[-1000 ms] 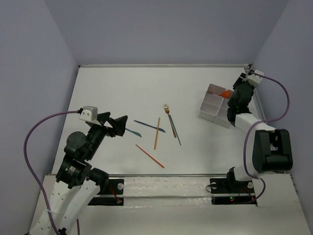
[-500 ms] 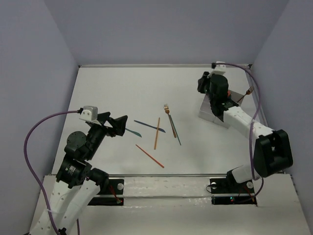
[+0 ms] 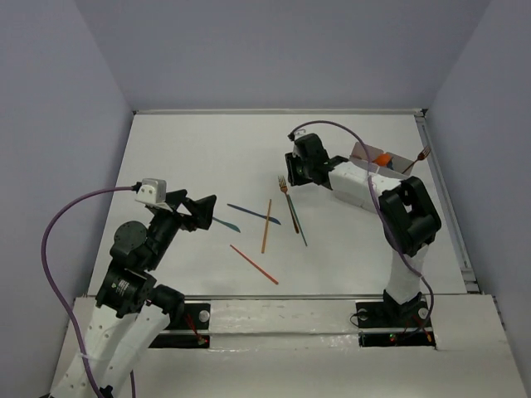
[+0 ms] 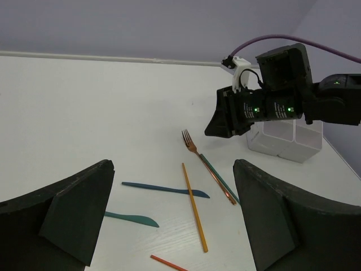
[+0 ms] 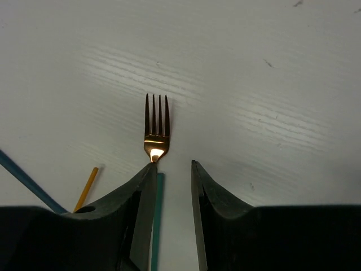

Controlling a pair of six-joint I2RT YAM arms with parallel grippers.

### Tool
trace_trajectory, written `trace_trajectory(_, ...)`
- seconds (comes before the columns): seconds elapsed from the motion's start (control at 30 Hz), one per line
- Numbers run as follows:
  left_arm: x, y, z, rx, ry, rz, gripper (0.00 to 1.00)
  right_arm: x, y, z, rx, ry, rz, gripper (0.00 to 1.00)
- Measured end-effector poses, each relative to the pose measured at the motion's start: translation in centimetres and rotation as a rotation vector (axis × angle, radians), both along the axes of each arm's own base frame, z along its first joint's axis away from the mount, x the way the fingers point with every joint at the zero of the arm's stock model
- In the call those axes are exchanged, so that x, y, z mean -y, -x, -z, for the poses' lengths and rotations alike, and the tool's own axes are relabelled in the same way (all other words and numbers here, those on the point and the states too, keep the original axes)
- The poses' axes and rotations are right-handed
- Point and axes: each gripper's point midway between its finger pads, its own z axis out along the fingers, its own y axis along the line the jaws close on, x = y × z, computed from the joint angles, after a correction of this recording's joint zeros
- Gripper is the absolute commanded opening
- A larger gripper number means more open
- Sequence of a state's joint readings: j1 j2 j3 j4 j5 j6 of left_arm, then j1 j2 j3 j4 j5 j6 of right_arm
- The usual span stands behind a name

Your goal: Sort the eating utensils into containers

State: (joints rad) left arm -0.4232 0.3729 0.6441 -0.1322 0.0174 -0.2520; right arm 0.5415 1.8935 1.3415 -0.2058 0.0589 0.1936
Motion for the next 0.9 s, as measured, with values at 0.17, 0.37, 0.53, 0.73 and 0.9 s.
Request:
trace_trajectory(0.17,-0.1,-0.1,0.0,0.0,0.0,-0.006,0.99,-1.6,1.3,1.0,-0.05,0.014,-0.032,0.35)
trace_trajectory(0.37,-0.1,-0.1,0.0,-0.002,0.0,-0.006,0.99,-2.2,3.2,2.5,-0.102,0.014,-0.049,0.28)
trace_trajectory(0.53,-0.2,-0.2,0.0,-0.002,-0.001,-0.011,0.99,-2.7,4.7,3.4,-0.137,0.02,-0.064,0.28)
trace_trajectory(0.73,-0.2,-0.2,0.1,-0.003,-0.001,-0.01,0.99,-2.9,5.2,3.8,-0.151,0.019,-0.062,0.28)
trace_trajectory(0.9,-0.2,-0.2,0.1,-0.003,-0.001,-0.01,0.99,-2.9,5.3,3.9,-0.156,0.018,-0.059,0.28)
